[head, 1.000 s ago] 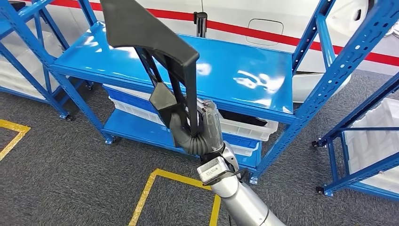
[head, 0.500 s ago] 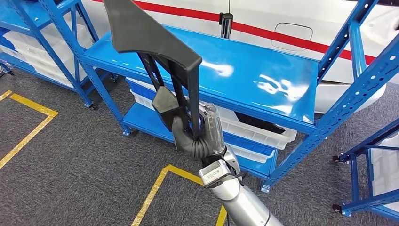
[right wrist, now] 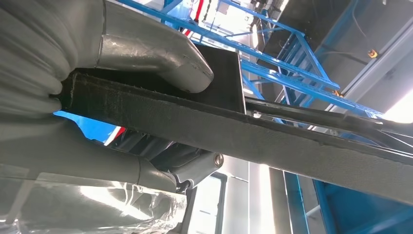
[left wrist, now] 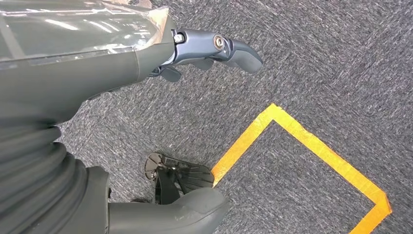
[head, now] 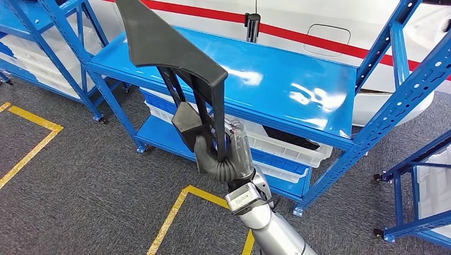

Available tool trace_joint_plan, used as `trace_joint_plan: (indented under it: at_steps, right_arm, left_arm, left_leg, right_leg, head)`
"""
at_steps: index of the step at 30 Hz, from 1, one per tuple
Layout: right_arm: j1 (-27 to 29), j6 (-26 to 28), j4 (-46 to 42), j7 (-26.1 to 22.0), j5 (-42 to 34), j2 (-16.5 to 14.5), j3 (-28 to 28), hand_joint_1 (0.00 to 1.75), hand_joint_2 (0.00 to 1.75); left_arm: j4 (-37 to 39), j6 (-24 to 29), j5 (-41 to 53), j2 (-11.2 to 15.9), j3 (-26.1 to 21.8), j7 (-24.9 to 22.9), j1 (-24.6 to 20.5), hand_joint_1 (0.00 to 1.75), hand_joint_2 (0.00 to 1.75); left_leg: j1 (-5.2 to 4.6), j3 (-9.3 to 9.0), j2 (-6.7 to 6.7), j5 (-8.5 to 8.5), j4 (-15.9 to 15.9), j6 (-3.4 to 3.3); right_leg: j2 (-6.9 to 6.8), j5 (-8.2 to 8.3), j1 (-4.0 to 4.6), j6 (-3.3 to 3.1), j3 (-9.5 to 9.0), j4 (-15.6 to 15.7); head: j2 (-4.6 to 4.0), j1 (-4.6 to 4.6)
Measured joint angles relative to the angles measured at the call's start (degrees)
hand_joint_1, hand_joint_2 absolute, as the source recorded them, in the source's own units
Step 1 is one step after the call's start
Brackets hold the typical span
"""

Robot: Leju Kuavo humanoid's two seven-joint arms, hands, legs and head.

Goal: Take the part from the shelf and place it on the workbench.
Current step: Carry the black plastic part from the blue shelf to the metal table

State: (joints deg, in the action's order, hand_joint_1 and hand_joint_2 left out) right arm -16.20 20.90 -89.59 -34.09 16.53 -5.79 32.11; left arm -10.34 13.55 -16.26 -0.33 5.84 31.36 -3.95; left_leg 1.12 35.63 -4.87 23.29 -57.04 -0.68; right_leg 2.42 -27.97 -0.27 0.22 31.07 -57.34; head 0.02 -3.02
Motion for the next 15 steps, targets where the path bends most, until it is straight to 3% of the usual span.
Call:
trace_joint_plan:
  at_steps: [9, 12, 15]
  right_arm:
    - [0.2, 0.0, 0.0, -0.1, 0.0, 0.0, 0.0, 1.75, 1.75]
    - [0.5, 0.0, -0.1, -0.1, 0.0, -0.1, 0.0, 1.75, 1.75]
    - [0.8, 0.0, -0.9, -0.2, 0.3, -0.3, 0.0, 1.75, 1.75]
  left_arm:
    - [0.0, 0.0, 0.0, 0.0, 0.0, 0.0, 0.0, 0.00, 1.75]
    - [0.0, -0.2, 0.0, 0.1, -0.1, -0.1, 0.0, 0.00, 1.75]
    - [0.0, -0.4, 0.1, 0.0, -0.1, -0.2, 0.0, 0.00, 1.75]
  left_leg:
    - [-0.23, 0.23, 0.00, 0.05, -0.4, -0.03]
    - [-0.38, 0.51, -0.02, 0.24, -0.8, -0.79]
    - [-0.16, -0.29, 0.06, -0.56, 0.8, -1.59]
  right_leg:
    - [-0.01, 0.04, -0.24, 0.06, 0.03, 0.1]
    - [0.02, 0.19, -0.75, 0.39, -0.04, 0.3]
    - [-0.63, -0.56, -0.33, 0.57, 0.51, -0.7]
  head:
    - [0.00, -0.01]
    - [0.00, -0.01]
    - [0.00, -0.05]
